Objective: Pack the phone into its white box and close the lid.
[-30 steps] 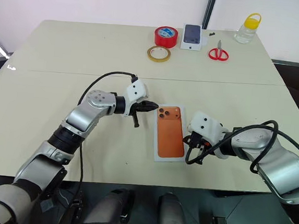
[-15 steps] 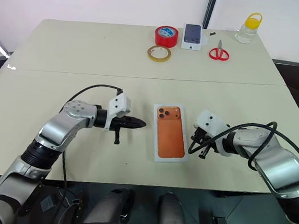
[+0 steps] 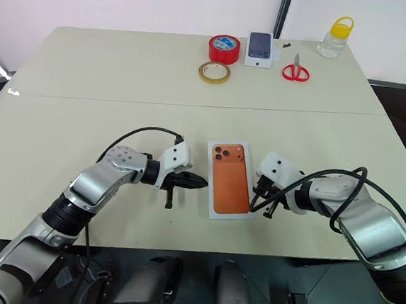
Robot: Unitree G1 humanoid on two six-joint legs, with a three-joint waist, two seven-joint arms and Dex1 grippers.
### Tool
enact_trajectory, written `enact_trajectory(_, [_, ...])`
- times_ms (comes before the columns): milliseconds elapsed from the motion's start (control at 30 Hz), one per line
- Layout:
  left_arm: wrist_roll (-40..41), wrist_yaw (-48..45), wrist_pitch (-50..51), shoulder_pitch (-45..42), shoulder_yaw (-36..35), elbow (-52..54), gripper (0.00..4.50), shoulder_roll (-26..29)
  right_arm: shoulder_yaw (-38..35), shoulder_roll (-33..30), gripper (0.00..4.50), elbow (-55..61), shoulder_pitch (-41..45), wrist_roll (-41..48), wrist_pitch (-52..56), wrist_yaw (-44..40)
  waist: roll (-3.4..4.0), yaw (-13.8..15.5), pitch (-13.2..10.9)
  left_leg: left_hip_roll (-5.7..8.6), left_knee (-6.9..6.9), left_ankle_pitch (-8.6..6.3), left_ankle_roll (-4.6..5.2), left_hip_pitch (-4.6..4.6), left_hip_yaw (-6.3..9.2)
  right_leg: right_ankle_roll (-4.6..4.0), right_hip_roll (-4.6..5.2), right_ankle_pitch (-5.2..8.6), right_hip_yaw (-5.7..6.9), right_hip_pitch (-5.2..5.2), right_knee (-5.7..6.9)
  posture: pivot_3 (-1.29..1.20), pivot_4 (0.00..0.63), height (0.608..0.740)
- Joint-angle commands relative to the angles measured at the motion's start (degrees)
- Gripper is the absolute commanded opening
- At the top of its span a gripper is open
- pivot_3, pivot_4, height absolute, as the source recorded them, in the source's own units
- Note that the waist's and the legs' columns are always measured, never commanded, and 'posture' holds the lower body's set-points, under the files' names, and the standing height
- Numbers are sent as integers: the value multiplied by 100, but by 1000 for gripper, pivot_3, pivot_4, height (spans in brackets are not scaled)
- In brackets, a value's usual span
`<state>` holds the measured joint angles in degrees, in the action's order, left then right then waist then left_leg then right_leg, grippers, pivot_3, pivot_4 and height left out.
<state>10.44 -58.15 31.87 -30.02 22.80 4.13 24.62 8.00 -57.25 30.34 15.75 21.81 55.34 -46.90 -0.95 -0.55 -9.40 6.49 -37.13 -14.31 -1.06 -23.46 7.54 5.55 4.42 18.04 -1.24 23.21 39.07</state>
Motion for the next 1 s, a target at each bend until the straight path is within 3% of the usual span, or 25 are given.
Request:
enact_trajectory(33, [118,26,-78,-129,-147,166,25,-82,-261,0,18,299,18,189,-29,-101,0,-4,0,0,0,0,0,0,0,0,0,0,0,0,0,0,150,740])
enact_trajectory(1000, [364,147,157,-24,-380,172,25,-127,-232,9,18,63,120,61,-126,-143,0,-4,0,0,0,0,0,0,0,0,0,0,0,0,0,0,150,740])
